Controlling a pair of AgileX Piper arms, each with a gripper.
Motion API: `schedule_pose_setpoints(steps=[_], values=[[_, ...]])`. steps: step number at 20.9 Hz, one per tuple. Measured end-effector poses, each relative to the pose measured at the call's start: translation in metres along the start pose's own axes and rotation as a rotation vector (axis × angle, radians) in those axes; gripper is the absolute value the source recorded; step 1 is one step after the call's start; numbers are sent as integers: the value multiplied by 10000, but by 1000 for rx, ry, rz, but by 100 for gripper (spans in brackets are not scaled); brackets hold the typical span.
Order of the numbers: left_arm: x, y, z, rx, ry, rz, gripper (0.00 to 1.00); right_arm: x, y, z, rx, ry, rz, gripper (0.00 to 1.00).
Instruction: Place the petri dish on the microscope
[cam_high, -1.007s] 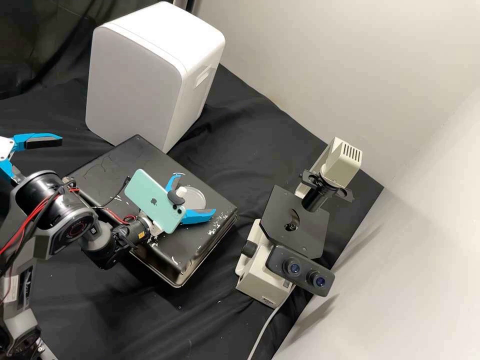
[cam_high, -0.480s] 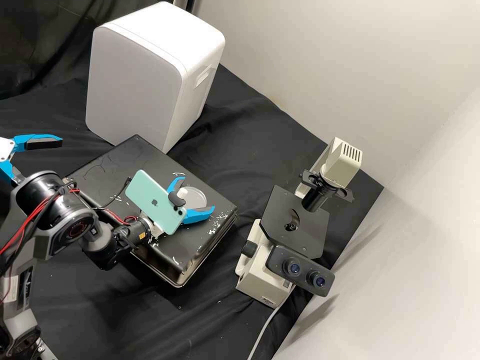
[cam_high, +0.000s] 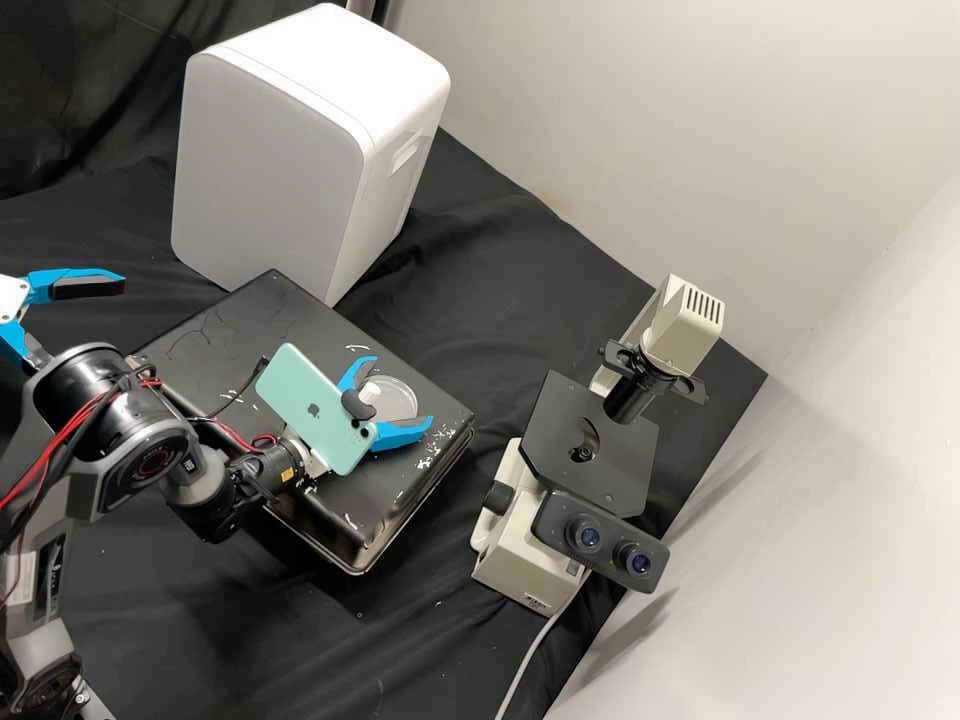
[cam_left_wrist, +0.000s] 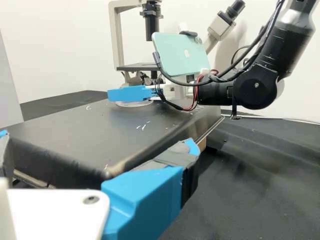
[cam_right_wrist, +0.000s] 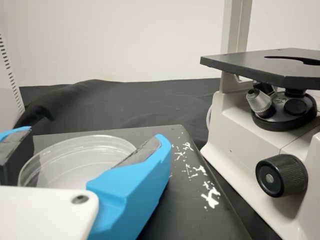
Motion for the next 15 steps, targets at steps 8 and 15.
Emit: schedule_pose_setpoints(steps=[8,15], values=[[1,-4,-1,-1,0,-2,100,-50,139,-52,45,23,37,0],[4,-12,-7,-11,3,-7,100,-184,255,-125,77,64,63,0]])
